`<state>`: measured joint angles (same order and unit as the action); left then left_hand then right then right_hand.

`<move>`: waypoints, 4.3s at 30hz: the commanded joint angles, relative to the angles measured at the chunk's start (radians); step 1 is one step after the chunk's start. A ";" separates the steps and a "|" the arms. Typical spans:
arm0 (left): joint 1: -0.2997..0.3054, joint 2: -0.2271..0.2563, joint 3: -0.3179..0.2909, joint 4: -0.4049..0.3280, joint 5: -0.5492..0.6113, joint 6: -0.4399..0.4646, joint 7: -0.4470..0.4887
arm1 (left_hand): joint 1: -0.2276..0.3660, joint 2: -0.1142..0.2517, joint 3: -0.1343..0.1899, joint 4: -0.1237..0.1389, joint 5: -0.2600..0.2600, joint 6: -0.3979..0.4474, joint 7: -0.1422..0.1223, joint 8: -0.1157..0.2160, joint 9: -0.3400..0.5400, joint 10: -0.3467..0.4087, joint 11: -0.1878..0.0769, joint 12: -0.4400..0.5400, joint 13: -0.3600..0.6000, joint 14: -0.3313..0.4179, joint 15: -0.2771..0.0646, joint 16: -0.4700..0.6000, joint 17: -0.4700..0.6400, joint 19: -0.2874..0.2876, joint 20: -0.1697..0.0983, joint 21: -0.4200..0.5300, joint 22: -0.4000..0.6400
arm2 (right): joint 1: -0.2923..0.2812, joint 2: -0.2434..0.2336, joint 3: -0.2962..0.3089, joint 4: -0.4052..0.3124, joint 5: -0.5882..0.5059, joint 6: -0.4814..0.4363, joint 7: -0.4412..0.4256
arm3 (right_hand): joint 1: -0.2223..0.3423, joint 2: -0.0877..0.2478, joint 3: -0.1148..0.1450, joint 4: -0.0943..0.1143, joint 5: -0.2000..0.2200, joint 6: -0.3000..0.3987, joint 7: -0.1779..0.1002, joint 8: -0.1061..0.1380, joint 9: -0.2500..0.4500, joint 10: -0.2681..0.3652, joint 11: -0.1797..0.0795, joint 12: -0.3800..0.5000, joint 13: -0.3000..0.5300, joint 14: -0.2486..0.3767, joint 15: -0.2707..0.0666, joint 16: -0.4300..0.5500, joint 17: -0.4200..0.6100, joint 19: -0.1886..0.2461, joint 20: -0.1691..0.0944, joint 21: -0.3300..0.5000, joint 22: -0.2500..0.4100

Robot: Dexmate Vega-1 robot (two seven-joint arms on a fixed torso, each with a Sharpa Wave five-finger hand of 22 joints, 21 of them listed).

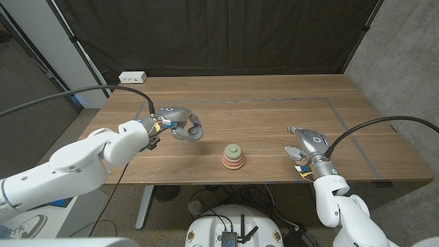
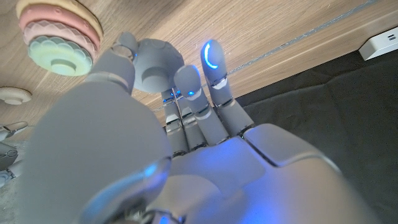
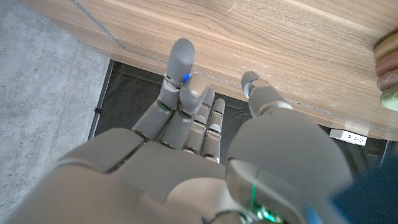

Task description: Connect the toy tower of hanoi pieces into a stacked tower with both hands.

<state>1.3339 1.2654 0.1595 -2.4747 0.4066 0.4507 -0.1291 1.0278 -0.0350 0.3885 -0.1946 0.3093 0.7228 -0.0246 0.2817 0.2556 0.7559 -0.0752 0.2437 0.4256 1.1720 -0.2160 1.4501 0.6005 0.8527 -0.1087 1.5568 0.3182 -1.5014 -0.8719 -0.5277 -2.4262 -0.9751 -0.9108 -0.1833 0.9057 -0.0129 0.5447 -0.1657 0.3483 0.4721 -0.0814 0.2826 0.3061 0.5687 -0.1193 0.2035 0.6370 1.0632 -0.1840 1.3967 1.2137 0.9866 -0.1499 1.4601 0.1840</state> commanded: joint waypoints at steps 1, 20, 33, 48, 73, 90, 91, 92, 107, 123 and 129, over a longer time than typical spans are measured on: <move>-0.070 -0.001 0.046 0.010 -0.015 -0.040 -0.002 | 0.022 0.024 0.038 0.026 0.003 0.014 -0.009 0.005 0.021 0.147 -0.130 -0.002 0.145 0.004 -0.004 -0.008 0.000 0.008 -0.105 0.002 0.004 | 0.000 -0.003 -0.014 -0.007 0.002 -0.027 -0.014 | 0.005 0.009 -0.001 0.001 0.006 0.023 0.001 0.009 0.004 0.009 -0.004 0.001 0.005 0.009 -0.035 -0.003 0.004 0.000 -0.070 -0.005 0.001; -0.166 -0.030 0.121 0.044 -0.021 -0.125 -0.029 | 0.028 0.021 0.039 0.025 0.000 0.018 -0.012 -0.008 0.031 0.155 -0.131 -0.020 0.155 0.017 -0.004 -0.012 0.015 0.009 -0.105 0.003 0.006 | 0.003 -0.009 -0.036 -0.022 -0.011 -0.060 -0.008 | 0.004 0.009 -0.002 0.002 0.008 0.035 0.005 0.013 0.003 0.015 -0.004 0.002 0.007 0.012 -0.035 0.000 0.006 0.001 -0.070 -0.005 0.001; -0.287 -0.089 0.224 0.078 0.017 -0.200 -0.111 | 0.036 0.017 0.039 0.023 0.000 0.017 -0.012 -0.013 0.033 0.149 -0.131 -0.027 0.156 0.014 -0.004 -0.018 0.014 0.007 -0.105 0.000 0.002 | 0.005 -0.008 -0.048 -0.026 -0.025 -0.081 0.003 | 0.008 0.011 -0.001 0.000 0.010 0.035 0.006 0.012 0.003 0.019 -0.005 0.003 0.009 0.009 -0.035 -0.003 0.002 0.006 -0.070 -0.001 0.005; -0.382 -0.158 0.292 0.101 0.033 -0.266 -0.203 | 0.038 0.016 0.036 0.026 -0.001 0.019 -0.012 -0.018 0.035 0.154 -0.131 -0.028 0.159 0.017 -0.004 -0.020 0.017 0.010 -0.105 0.000 -0.003 | -0.033 -0.013 -0.023 -0.037 0.012 -0.089 -0.044 | 0.010 0.011 -0.001 0.000 0.011 0.037 0.007 0.012 0.003 0.019 -0.002 0.002 0.009 0.011 -0.035 -0.003 0.002 0.004 -0.070 -0.003 0.003; -0.481 -0.261 0.408 0.149 0.112 -0.293 -0.320 | 0.046 0.018 0.033 0.027 -0.003 0.026 -0.012 -0.031 0.045 0.157 -0.131 -0.035 0.164 0.025 -0.004 -0.024 0.041 0.009 -0.106 0.001 -0.002 | -0.062 -0.050 -0.004 -0.062 0.059 -0.104 -0.090 | 0.009 0.012 -0.002 0.001 0.014 0.036 0.006 0.011 0.002 0.021 -0.005 0.001 0.010 0.013 -0.035 -0.001 0.004 0.005 -0.070 -0.003 0.003; -0.512 -0.313 0.453 0.199 0.150 -0.323 -0.360 | 0.052 0.017 0.029 0.026 -0.004 0.020 -0.012 -0.042 0.051 0.147 -0.130 -0.038 0.168 0.027 -0.004 -0.038 0.044 0.009 -0.105 0.001 -0.001 | -0.047 -0.057 -0.016 -0.065 0.073 -0.127 -0.098 | 0.008 0.012 -0.003 0.001 0.015 0.036 0.006 0.010 0.002 0.020 -0.004 0.000 0.011 0.013 -0.035 -0.001 0.004 0.003 -0.070 -0.005 0.001; -0.510 -0.313 0.453 0.200 0.151 -0.324 -0.359 | 0.052 0.018 0.029 0.027 -0.004 0.020 -0.010 -0.042 0.051 0.147 -0.130 -0.038 0.166 0.022 -0.004 -0.043 0.039 0.010 -0.105 0.000 -0.002 | -0.046 -0.059 -0.016 -0.065 0.076 -0.126 -0.098 | 0.009 0.012 -0.003 0.001 0.015 0.036 0.006 0.010 0.002 0.021 -0.003 0.000 0.011 0.013 -0.035 0.000 0.005 0.004 -0.070 -0.004 0.002; -0.509 -0.314 0.453 0.201 0.152 -0.323 -0.361 | 0.052 0.018 0.028 0.027 -0.004 0.020 -0.011 -0.042 0.051 0.146 -0.130 -0.038 0.167 0.024 -0.004 -0.043 0.041 0.010 -0.105 0.000 -0.002 | -0.044 -0.060 -0.017 -0.065 0.076 -0.127 -0.099 | 0.009 0.012 -0.003 0.001 0.015 0.035 0.005 0.009 0.002 0.021 -0.003 0.000 0.010 0.013 -0.035 -0.001 0.004 0.004 -0.070 -0.004 0.002; -0.512 -0.323 0.463 0.210 0.165 -0.316 -0.379 | 0.055 0.018 0.024 0.027 -0.004 0.022 -0.010 -0.047 0.055 0.145 -0.130 -0.038 0.169 0.026 -0.004 -0.050 0.047 0.010 -0.105 0.001 0.000 | -0.029 -0.066 -0.020 -0.056 0.106 -0.123 -0.120 | 0.009 0.014 -0.003 0.002 0.017 0.037 0.005 0.009 0.002 0.020 -0.005 -0.001 0.011 0.014 -0.035 0.001 0.005 0.004 -0.070 -0.005 0.002; -0.520 -0.334 0.476 0.221 0.181 -0.314 -0.396 | 0.055 0.018 0.022 0.028 -0.005 0.014 -0.012 -0.051 0.057 0.140 -0.129 -0.041 0.167 0.028 -0.004 -0.052 0.052 0.011 -0.105 0.002 0.001 | -0.033 -0.081 -0.028 -0.066 0.127 -0.141 -0.138 | 0.008 0.014 -0.003 0.002 0.019 0.038 0.006 0.009 0.002 0.022 -0.006 0.000 0.011 0.015 -0.035 0.002 0.006 0.004 -0.070 -0.005 0.001; -0.517 -0.339 0.485 0.224 0.204 -0.322 -0.385 | 0.053 0.018 0.020 0.029 -0.005 0.010 -0.013 -0.053 0.057 0.131 -0.126 -0.044 0.166 0.027 -0.004 -0.054 0.052 0.010 -0.105 0.001 0.000 | -0.033 -0.082 -0.034 -0.068 0.133 -0.148 -0.148 | 0.007 0.014 -0.003 0.002 0.019 0.039 0.007 0.010 0.002 0.022 -0.005 -0.001 0.011 0.013 -0.035 0.000 0.004 0.004 -0.070 -0.006 0.001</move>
<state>0.8170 0.9342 0.6318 -2.2574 0.5823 0.1355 -0.5179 1.0694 -0.0423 0.3866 -0.1928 0.2999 0.7367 -0.0353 0.2315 0.3098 0.7746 -0.0890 0.1988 0.4717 1.1898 -0.2198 1.4000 0.6490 0.8597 -0.1088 1.5568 0.3175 -1.5342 -0.9478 -0.5518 -2.4883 -0.8542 -1.0473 -0.3170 0.9110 -0.0077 0.5448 -0.1656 0.3638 0.5019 -0.0766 0.2883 0.3066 0.5790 -0.1232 0.2035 0.6467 1.0704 -0.1841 1.3967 1.2150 0.9866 -0.1499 1.4601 0.1815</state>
